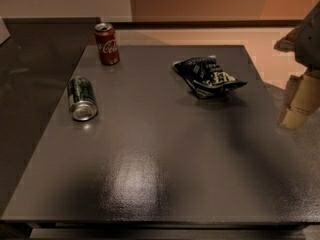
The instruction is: Pick green can
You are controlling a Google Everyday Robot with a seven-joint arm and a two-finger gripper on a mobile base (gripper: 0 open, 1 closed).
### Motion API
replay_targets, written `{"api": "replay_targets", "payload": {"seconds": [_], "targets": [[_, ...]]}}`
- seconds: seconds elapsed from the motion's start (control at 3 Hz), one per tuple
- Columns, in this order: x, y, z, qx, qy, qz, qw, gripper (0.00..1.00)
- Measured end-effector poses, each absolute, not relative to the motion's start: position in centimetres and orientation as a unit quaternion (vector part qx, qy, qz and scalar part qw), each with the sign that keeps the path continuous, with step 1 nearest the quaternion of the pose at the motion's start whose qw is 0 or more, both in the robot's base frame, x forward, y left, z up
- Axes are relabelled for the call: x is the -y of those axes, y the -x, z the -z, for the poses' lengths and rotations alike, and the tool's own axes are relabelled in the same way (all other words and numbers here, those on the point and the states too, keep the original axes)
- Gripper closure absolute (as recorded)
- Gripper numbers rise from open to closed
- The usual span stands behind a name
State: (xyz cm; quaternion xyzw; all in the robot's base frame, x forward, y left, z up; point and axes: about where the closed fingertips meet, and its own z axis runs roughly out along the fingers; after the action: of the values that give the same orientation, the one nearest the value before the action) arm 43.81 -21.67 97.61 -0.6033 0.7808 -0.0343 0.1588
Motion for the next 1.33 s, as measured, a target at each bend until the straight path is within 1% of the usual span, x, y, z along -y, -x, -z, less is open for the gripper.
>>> {"api": "replay_targets", "payload": {"seconds": [0.33,0.67,1.33], "targets": [[21.7,-43.8,-97.6,-0.781,0.603,0.034,0.159,0.00],[20.4,-44.1,-97.4,-0.777,0.608,0.043,0.156,0.00],[14.3,-44.6,-95.7,-0.794,0.584,0.047,0.161,0.00]]}}
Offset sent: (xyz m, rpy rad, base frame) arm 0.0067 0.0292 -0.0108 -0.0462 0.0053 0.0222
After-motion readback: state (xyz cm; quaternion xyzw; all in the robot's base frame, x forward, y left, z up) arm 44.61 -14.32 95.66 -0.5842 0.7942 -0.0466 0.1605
